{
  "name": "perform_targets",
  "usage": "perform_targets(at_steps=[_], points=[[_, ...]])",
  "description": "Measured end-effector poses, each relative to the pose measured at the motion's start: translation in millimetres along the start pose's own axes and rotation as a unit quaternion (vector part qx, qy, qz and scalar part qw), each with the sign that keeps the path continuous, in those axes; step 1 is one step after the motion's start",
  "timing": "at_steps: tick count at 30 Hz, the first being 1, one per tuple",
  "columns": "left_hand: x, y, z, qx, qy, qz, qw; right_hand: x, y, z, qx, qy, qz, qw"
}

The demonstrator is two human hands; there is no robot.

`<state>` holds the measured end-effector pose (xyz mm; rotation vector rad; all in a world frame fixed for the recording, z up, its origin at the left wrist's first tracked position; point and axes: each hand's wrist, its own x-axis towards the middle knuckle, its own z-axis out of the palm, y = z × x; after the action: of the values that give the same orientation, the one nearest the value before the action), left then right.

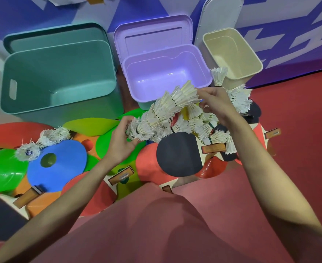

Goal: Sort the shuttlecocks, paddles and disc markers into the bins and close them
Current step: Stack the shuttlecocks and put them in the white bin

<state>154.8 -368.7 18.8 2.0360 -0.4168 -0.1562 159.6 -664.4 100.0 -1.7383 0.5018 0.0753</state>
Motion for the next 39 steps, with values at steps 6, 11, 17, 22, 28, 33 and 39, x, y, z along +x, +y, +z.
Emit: perform_targets(at_steps=[6,11,17,22,28,33,39], points=[[1,3,6,-0.011,0.002,0.001,1.000,6,16,-14,-0.039,0.118,-0.021,0.992],[2,6,9,-0.018,0.005,0.007,1.000,7,56,-42,-0.309,0.379,-0.014,0.872],[4,9,13,-0.024,0.004,0.007,1.000,28,82,-58,-0.462,0.307,0.012,0.832],[2,9,15,-0.023,0.005,0.006,1.000,43,80,-58,-0.478,0.284,-0.014,0.831],[1,7,13,-0.022,-0.003,0.003,1.000,9,62,-46,-0.387,0.415,-0.144,0.811],[2,9,6,-0.027,0.000,0.010,1.000,-28,35,-23,-0.153,0.379,-0.245,0.879],[-5,5,-13,-0.010,0.007,0.001,1.000,-39,13,6,-0.045,0.229,-0.252,0.939]])
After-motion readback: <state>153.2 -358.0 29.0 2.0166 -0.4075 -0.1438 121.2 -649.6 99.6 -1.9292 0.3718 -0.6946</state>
